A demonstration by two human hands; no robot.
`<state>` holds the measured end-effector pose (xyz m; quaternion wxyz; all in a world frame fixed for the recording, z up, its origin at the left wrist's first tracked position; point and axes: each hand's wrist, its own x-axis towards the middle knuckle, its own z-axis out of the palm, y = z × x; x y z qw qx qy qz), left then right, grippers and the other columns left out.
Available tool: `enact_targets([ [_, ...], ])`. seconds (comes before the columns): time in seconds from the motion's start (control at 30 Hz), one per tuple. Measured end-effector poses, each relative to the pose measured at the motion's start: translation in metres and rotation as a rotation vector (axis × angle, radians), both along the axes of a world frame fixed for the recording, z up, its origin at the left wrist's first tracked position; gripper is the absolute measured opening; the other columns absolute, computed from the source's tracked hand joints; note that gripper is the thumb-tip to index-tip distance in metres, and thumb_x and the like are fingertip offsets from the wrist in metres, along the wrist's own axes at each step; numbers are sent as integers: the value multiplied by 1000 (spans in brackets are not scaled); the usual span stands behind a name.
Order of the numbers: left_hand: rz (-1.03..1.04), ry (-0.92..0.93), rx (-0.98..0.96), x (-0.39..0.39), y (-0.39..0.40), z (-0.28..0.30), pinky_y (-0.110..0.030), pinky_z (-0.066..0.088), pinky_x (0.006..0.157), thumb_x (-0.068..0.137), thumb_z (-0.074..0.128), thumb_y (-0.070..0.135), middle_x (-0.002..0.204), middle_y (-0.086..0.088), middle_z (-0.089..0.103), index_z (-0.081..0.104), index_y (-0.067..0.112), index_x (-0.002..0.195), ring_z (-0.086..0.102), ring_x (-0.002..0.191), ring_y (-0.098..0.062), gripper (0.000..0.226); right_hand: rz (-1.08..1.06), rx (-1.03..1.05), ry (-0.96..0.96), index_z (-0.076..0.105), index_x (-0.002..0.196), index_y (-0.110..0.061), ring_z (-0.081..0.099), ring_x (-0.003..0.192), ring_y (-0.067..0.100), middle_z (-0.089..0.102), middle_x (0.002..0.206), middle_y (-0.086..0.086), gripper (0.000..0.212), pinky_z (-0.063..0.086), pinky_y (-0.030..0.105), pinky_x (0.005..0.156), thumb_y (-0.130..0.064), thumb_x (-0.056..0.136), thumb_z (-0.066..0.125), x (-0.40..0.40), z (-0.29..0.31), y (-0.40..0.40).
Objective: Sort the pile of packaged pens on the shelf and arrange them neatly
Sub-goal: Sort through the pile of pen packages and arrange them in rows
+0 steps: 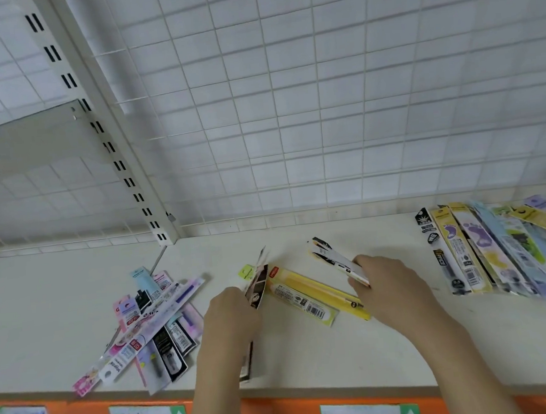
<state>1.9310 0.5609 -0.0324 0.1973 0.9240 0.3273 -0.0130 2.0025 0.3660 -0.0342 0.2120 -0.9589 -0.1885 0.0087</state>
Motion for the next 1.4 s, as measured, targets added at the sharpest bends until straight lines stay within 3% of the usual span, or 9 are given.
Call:
enact_targets([
  [0.1,27,-26,49,-6,4,3,-31,36,91,95,40,13,107,-9,61,52,6,104,55,112,-26,17,47,-62,53,50,92,-17,48,83,23,45,90,-1,13,37,29,67,-31,92,50,4,3,13],
  [0.27,113,-240,-216,-14,16,9,-32,42,69,93,41,7,94,-17,67,38,12,77,60,92,-30,16,126,-223,157,53,93,-16,49,81,25,49,90,1,8,36,27,65,-18,86,52,9,8,35],
  [0.47,199,-435,-231,-33,27,22,-33,39,68,94,43,13,93,-18,63,46,-1,100,55,86,-32,16,170,-271,52,54,107,-12,49,83,25,58,102,6,18,35,28,67,-15,91,47,8,22,47],
  [0.83,282,-364,-133,-66,56,26,-29,23,48,94,40,10,56,-5,35,29,11,59,32,52,-17,37,224,-266,174,52,112,-12,50,89,25,57,113,5,29,35,27,70,-26,87,56,-4,19,95],
  [1.0,331,-308,-184,-76,88,27,-38,39,68,87,38,-1,71,-14,50,37,6,73,51,81,-37,15,213,-389,195,40,71,-15,49,78,24,43,72,-3,19,29,21,52,-15,81,56,-4,28,111],
  [1.17,346,-279,-188,-87,122,29,-31,29,55,88,42,7,68,-10,44,37,5,76,25,72,-16,14,189,-346,223,48,80,-15,49,80,24,45,75,-3,10,32,21,56,-22,81,54,-10,27,139],
  [1.2,349,-265,-168,-89,129,31,-29,26,51,88,45,10,63,-5,37,34,8,70,52,92,-41,21,176,-302,220,51,86,-16,50,80,24,48,80,-1,11,34,22,60,-25,81,53,-11,27,145],
  [1.23,353,-250,-148,-92,136,32,-28,24,48,87,48,13,60,-3,34,32,10,66,43,56,-26,27,158,-250,212,51,85,-16,50,80,24,50,82,0,12,35,24,62,-27,82,53,-12,27,150],
  [1.4,340,-229,-111,-102,168,31,-26,30,50,85,58,22,58,-6,45,46,6,68,39,53,-21,26,99,-44,207,42,69,-17,54,77,29,52,74,2,17,33,26,54,-25,80,51,-15,22,166],
])
